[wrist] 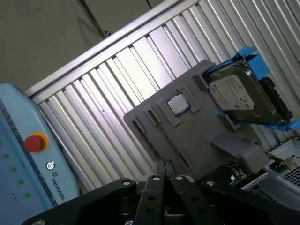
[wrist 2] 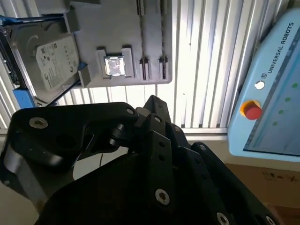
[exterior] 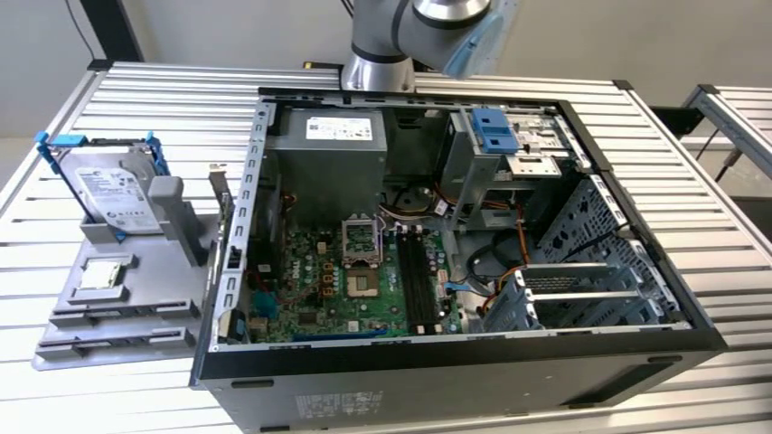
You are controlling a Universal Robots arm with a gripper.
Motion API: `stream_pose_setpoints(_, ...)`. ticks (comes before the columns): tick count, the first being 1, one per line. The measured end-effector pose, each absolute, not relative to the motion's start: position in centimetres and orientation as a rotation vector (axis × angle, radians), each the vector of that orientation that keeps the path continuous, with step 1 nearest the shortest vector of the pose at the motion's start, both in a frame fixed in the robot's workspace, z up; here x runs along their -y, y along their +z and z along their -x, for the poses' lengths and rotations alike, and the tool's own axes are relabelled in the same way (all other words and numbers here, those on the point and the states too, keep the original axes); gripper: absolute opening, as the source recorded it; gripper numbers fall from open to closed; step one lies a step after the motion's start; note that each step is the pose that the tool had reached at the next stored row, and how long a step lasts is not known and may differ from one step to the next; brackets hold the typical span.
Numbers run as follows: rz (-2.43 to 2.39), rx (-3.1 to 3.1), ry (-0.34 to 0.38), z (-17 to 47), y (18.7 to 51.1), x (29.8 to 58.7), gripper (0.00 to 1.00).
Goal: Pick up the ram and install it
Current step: 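Pick up the ram and move it above insertion slot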
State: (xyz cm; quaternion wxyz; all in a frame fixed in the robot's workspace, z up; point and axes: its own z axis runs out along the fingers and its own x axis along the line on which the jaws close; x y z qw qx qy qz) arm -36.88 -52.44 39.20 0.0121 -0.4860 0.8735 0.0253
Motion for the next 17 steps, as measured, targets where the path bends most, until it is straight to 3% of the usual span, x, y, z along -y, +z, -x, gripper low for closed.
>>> stream_pose_setpoints(17,1.919,-2.459,0.08,36.88,39.14,52.44,0.0)
